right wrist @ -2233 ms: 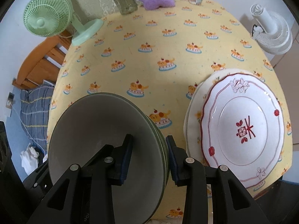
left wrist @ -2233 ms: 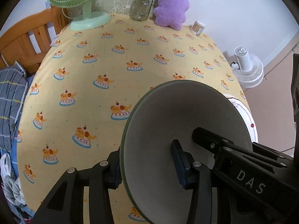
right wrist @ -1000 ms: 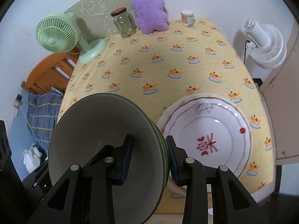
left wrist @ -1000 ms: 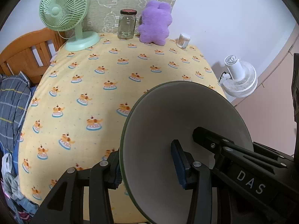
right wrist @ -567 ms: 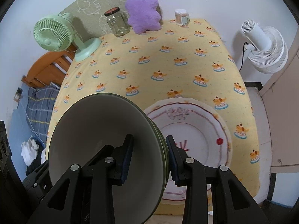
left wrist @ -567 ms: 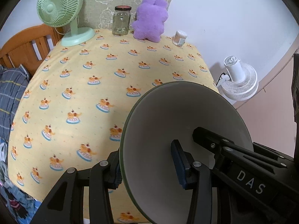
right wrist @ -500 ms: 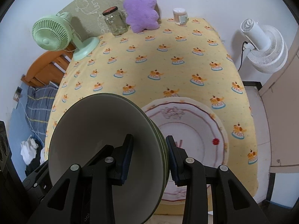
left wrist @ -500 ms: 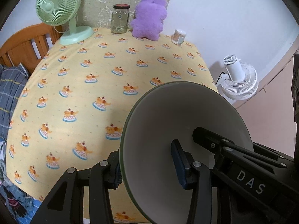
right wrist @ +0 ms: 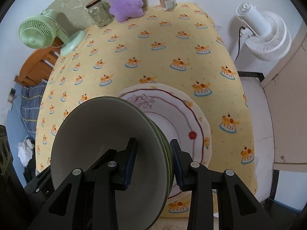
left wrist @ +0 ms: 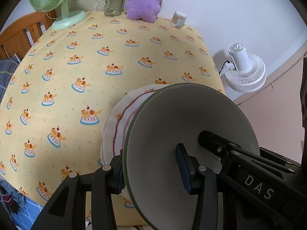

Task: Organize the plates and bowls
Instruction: 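Lift the nested bowls and carry them over the plate stack, then lower the bowls onto the red-rimmed plate and open both grippers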

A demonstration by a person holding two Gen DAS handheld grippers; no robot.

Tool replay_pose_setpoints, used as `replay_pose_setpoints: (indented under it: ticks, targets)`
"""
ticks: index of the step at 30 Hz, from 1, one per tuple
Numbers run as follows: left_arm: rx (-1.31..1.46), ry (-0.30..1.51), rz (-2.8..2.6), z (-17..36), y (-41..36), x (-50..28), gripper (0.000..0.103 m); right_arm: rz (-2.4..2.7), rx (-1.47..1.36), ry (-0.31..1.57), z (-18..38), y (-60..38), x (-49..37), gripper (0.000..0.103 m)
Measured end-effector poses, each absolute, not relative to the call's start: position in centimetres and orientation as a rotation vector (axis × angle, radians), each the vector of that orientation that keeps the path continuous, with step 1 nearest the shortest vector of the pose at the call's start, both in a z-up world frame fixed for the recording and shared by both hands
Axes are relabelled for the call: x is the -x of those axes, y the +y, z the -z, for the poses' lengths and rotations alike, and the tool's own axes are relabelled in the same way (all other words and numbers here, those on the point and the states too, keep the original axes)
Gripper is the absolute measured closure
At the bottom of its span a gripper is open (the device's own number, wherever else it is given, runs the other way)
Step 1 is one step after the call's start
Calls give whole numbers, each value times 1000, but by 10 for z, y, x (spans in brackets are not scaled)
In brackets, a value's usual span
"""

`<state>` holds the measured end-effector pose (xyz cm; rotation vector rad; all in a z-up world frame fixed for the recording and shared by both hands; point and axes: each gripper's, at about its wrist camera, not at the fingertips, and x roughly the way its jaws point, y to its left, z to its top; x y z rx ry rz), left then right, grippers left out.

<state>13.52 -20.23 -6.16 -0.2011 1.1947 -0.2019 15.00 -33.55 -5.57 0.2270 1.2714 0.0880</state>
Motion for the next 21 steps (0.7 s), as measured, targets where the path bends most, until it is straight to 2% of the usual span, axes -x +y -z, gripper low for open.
replay_pose_setpoints:
  ticks: [21]
  targets:
    - [187, 1181, 141, 69, -215, -153, 58, -131, -213, 1247, 66, -346, -171, 64]
